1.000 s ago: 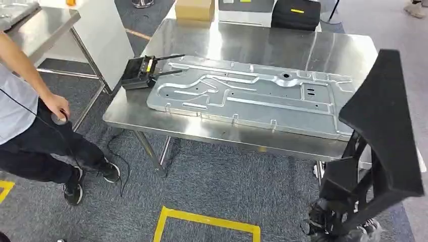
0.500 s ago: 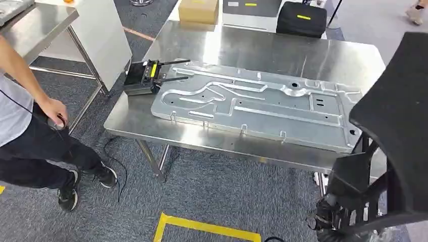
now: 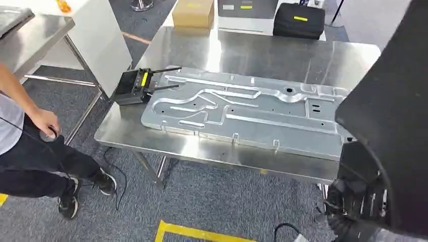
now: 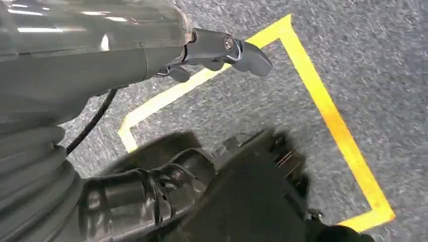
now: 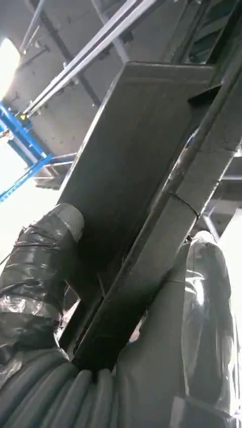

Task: Take the parts from the cabinet and place them on the table.

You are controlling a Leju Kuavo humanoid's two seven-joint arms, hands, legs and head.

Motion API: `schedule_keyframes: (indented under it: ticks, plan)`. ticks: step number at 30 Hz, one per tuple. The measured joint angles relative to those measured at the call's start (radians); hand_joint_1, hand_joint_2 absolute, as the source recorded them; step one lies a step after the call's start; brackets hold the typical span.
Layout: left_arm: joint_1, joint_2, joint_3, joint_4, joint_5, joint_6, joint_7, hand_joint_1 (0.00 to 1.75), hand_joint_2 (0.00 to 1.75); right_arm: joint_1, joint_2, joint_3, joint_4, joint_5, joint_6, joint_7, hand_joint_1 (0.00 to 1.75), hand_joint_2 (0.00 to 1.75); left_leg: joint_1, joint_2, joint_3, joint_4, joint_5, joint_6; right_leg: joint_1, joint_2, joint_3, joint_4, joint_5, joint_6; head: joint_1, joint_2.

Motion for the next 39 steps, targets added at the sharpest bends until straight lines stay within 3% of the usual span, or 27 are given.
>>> schedule_keyframes:
  ticks: [1, 2, 3, 6, 7, 10, 12, 13, 15, 16, 17, 18, 19, 21, 23, 24, 25, 31, 33, 36, 39]
  plan:
    - [0.001, 0.000, -0.002, 0.000, 0.000, -0.001, 0.000, 0.00, 1.75, -0.008, -0.010, 0.000, 0.003, 0.007, 0.000, 0.017, 1.75, 1.75, 0.000, 0.000, -0.047, 0.066, -0.011, -0.001, 0.001, 0.000, 0.004, 0.000, -0.004, -0.001, 0.001, 0.000]
    - [0.002, 0.000, -0.006, 0.000, 0.000, -0.003, 0.002, 0.00, 1.75, -0.016, -0.020, 0.000, 0.008, 0.011, 0.000, 0.030, 1.75, 1.75, 0.000, 0.000, -0.076, 0.092, 0.003, 0.000, 0.001, 0.001, 0.009, 0.000, -0.009, -0.001, 0.000, 0.000]
    - [0.002, 0.000, -0.010, 0.000, 0.000, -0.003, 0.002, 0.00, 1.75, -0.022, -0.027, 0.000, 0.011, 0.011, 0.000, 0.037, 1.75, 1.75, 0.000, 0.000, -0.078, 0.065, 0.044, 0.002, 0.001, 0.002, 0.018, 0.000, -0.015, -0.001, 0.000, 0.000]
    - [0.002, 0.000, -0.015, 0.000, -0.001, -0.003, 0.002, 0.00, 1.75, -0.037, -0.043, 0.000, 0.019, 0.012, 0.000, 0.054, 1.75, 1.75, -0.004, 0.000, 0.003, -0.178, 0.214, 0.020, 0.001, 0.004, 0.046, 0.000, -0.038, 0.007, 0.001, 0.000]
    - [0.003, 0.001, -0.015, 0.000, -0.001, -0.003, 0.003, 0.00, 1.75, -0.042, -0.046, 0.000, 0.022, 0.013, 0.000, 0.055, 1.75, 1.75, -0.010, 0.000, 0.013, -0.201, 0.202, 0.025, 0.008, 0.004, 0.046, 0.004, -0.045, 0.014, 0.002, 0.000]
    - [-0.001, 0.000, -0.016, 0.000, -0.001, -0.005, 0.002, 0.00, 1.75, -0.047, -0.058, 0.000, 0.027, 0.016, 0.000, 0.063, 1.75, 1.75, -0.010, -0.001, 0.019, -0.219, 0.191, 0.031, 0.006, 0.004, 0.048, -0.007, -0.049, 0.029, 0.001, 0.000]
    - [0.002, -0.001, -0.017, 0.000, -0.002, -0.005, 0.002, 0.00, 1.75, -0.052, -0.067, 0.000, 0.028, 0.019, 0.000, 0.068, 1.75, 1.75, 0.000, -0.001, 0.034, -0.240, 0.196, 0.041, 0.005, 0.003, 0.054, 0.000, -0.059, 0.042, 0.002, 0.000]
    - [0.001, -0.001, -0.017, 0.000, -0.002, -0.005, 0.001, 0.00, 1.75, -0.055, -0.071, 0.000, 0.029, 0.019, 0.000, 0.069, 1.75, 1.75, 0.000, -0.001, 0.040, -0.244, 0.193, 0.046, 0.003, 0.003, 0.038, 0.039, -0.079, 0.047, 0.002, 0.000]
    - [-0.001, -0.002, -0.020, 0.000, -0.002, -0.005, 0.001, 0.00, 1.75, -0.058, -0.076, 0.000, 0.033, 0.019, 0.000, 0.069, 1.75, 1.75, 0.000, 0.000, 0.048, -0.244, 0.186, 0.053, -0.001, 0.003, -0.057, 0.207, -0.151, 0.057, 0.001, 0.000]
    - [-0.001, -0.002, -0.021, 0.000, -0.002, -0.005, 0.001, 0.00, 1.75, -0.058, -0.078, 0.000, 0.036, 0.019, 0.000, 0.069, 1.75, 1.75, 0.000, 0.000, 0.053, -0.244, 0.180, 0.053, -0.002, 0.003, -0.102, 0.277, -0.170, 0.060, 0.002, 0.000]
    - [0.000, -0.001, -0.022, 0.000, -0.001, -0.006, 0.002, 0.00, 1.75, -0.058, -0.080, 0.000, 0.040, 0.019, 0.000, 0.070, 1.75, 1.75, 0.000, -0.001, 0.059, -0.243, 0.176, 0.052, -0.003, 0.003, -0.133, 0.314, -0.164, 0.062, 0.001, 0.000]
    - [0.001, -0.001, -0.021, 0.000, -0.001, -0.007, 0.003, 0.00, 1.75, -0.058, -0.082, 0.000, 0.042, 0.019, 0.000, 0.072, 1.75, 1.75, 0.000, -0.002, 0.068, -0.243, 0.171, 0.051, -0.005, 0.002, -0.138, 0.298, -0.133, 0.063, 0.002, 0.000]
    - [0.001, -0.001, -0.021, 0.000, -0.001, -0.003, 0.004, 0.00, 1.75, -0.058, -0.085, 0.000, 0.043, 0.022, 0.000, 0.076, 1.75, 1.75, 0.001, -0.003, 0.078, -0.243, 0.164, 0.050, -0.007, 0.002, -0.123, 0.241, -0.082, 0.063, 0.002, 0.000]
    - [0.001, -0.004, -0.023, 0.000, -0.002, 0.031, 0.018, 0.00, 1.75, -0.058, -0.087, 0.000, 0.044, 0.027, 0.000, 0.083, 1.75, 1.75, 0.001, -0.005, 0.100, -0.242, 0.147, 0.042, -0.010, 0.001, -0.054, 0.055, 0.039, 0.059, 0.002, 0.000]
    - [-0.001, -0.006, -0.024, 0.000, -0.002, 0.053, 0.030, 0.00, 1.75, -0.059, -0.087, 0.000, 0.045, 0.027, 0.000, 0.084, 1.75, 1.75, -0.006, -0.007, 0.097, -0.235, 0.137, 0.030, -0.001, 0.004, -0.037, 0.014, 0.029, 0.046, 0.002, 0.000]
    - [-0.003, -0.006, -0.024, 0.000, -0.002, 0.058, 0.033, 0.00, 1.75, -0.056, -0.087, 0.001, 0.045, 0.029, 0.000, 0.084, 1.75, 1.75, -0.010, -0.005, 0.096, -0.230, 0.134, 0.031, -0.009, 0.006, -0.040, 0.009, 0.034, 0.047, 0.000, 0.000]
    - [-0.001, -0.005, -0.024, 0.000, -0.002, 0.060, 0.035, 0.00, 1.75, -0.055, -0.089, 0.001, 0.045, 0.029, 0.000, 0.085, 1.75, 1.75, -0.010, -0.005, 0.097, -0.235, 0.140, 0.044, -0.006, 0.007, -0.039, 0.011, 0.033, 0.047, 0.001, 0.000]
    - [-0.004, -0.005, -0.033, 0.000, -0.002, 0.056, 0.027, 0.00, 1.75, -0.057, -0.090, 0.004, 0.045, 0.036, 0.000, 0.090, 1.75, 1.75, -0.005, -0.003, 0.107, -0.249, 0.135, 0.035, 0.000, 0.008, -0.036, 0.011, 0.023, 0.031, 0.000, 0.000]
    - [-0.004, -0.005, -0.036, 0.000, -0.002, 0.049, 0.020, 0.00, 1.75, -0.057, -0.090, 0.005, 0.045, 0.048, 0.000, 0.091, 1.73, 1.75, -0.005, -0.003, 0.106, -0.252, 0.135, 0.033, 0.001, 0.008, -0.034, 0.012, 0.022, 0.030, 0.000, 0.000]
    - [-0.004, -0.006, -0.037, 0.000, -0.002, 0.040, 0.020, 0.00, 1.75, -0.055, -0.090, 0.008, 0.045, 0.064, 0.000, 0.092, 1.75, 1.75, -0.004, -0.003, 0.108, -0.254, 0.135, 0.020, 0.002, 0.008, -0.033, 0.012, 0.021, 0.029, 0.000, 0.000]
    - [-0.005, -0.008, -0.039, 0.000, -0.003, 0.044, 0.021, 0.00, 1.75, -0.055, -0.090, 0.016, 0.045, 0.087, 0.000, 0.092, 1.75, 1.75, -0.004, -0.003, 0.108, -0.254, 0.135, 0.018, 0.002, 0.008, -0.033, 0.012, 0.021, 0.029, 0.000, 0.000]
